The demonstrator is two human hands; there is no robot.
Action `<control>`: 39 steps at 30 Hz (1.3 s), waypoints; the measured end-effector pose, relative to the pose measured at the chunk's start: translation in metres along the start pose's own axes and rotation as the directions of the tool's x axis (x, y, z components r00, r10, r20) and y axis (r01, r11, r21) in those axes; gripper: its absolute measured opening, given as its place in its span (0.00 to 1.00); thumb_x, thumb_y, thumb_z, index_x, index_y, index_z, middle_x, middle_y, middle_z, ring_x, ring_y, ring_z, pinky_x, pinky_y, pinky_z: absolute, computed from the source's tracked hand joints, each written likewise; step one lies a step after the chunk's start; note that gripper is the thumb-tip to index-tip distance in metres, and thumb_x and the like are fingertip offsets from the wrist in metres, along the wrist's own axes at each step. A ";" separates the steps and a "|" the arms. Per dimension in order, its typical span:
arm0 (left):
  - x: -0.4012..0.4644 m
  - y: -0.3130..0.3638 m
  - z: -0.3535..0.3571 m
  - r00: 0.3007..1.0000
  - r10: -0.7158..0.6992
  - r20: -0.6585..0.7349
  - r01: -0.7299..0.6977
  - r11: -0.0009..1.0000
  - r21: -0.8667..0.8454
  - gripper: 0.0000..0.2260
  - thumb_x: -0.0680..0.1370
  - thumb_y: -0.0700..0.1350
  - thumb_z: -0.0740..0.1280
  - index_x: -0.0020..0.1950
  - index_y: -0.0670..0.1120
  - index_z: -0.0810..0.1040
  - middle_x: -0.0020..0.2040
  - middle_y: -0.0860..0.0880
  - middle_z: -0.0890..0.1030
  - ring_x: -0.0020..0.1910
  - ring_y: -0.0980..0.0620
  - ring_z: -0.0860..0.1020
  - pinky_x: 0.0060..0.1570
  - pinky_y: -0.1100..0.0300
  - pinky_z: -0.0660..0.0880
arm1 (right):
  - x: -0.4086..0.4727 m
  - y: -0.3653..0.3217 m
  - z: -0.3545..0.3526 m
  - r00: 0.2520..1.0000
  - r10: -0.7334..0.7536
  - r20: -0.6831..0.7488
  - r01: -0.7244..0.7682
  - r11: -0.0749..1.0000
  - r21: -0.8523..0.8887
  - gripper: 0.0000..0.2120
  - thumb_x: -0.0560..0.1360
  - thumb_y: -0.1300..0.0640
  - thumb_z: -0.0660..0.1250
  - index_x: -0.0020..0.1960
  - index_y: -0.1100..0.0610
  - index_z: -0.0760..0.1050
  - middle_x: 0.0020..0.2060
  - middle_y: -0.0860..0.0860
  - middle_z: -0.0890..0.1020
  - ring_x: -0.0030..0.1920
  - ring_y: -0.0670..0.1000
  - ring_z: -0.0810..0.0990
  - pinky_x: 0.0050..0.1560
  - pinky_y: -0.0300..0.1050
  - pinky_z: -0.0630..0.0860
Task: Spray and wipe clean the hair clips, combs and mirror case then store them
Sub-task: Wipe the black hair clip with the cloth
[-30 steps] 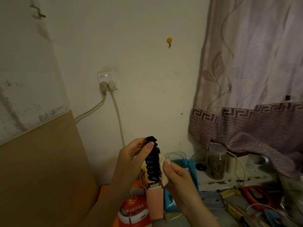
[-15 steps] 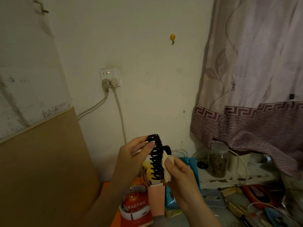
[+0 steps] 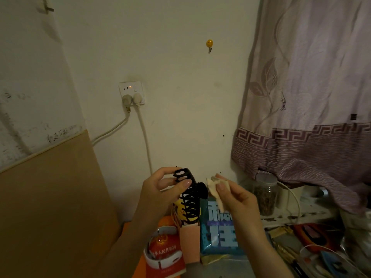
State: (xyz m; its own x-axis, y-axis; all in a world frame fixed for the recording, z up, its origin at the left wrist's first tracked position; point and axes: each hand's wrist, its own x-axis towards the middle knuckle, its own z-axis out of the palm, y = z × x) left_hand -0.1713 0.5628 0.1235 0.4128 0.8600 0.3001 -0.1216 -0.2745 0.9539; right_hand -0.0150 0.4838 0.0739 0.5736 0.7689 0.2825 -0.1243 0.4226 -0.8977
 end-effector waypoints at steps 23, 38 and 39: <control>-0.005 0.003 0.000 0.998 -0.020 0.054 0.027 0.993 -0.119 0.09 0.68 0.36 0.73 0.46 0.46 0.84 0.43 0.47 0.86 0.42 0.51 0.85 0.36 0.64 0.79 | 0.009 -0.026 -0.004 0.982 -0.058 0.181 0.081 0.989 -0.122 0.12 0.75 0.65 0.65 0.56 0.57 0.79 0.44 0.50 0.86 0.41 0.44 0.84 0.37 0.32 0.76; -0.011 0.000 0.004 0.986 0.011 0.169 0.007 0.995 -0.104 0.12 0.62 0.45 0.74 0.44 0.53 0.87 0.45 0.46 0.86 0.45 0.49 0.84 0.40 0.60 0.81 | 0.011 -0.034 0.003 0.925 -0.049 0.376 0.092 0.991 -0.098 0.14 0.73 0.58 0.63 0.55 0.63 0.80 0.43 0.54 0.86 0.42 0.47 0.83 0.39 0.35 0.76; -0.010 0.000 0.004 0.988 0.001 0.153 0.019 0.991 -0.129 0.11 0.62 0.44 0.74 0.43 0.52 0.87 0.44 0.46 0.86 0.43 0.49 0.85 0.38 0.61 0.80 | 0.010 -0.035 0.001 0.927 -0.040 0.373 0.082 0.992 -0.097 0.14 0.73 0.58 0.63 0.54 0.64 0.80 0.41 0.53 0.86 0.40 0.46 0.83 0.38 0.34 0.76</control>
State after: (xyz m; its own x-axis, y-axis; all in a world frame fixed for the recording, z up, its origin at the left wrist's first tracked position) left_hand -0.1723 0.5524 0.1207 0.5457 0.7838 0.2963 -0.2294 -0.2004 0.9525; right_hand -0.0057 0.4773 0.1080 0.2345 0.8748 0.4239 0.0022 0.4356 -0.9002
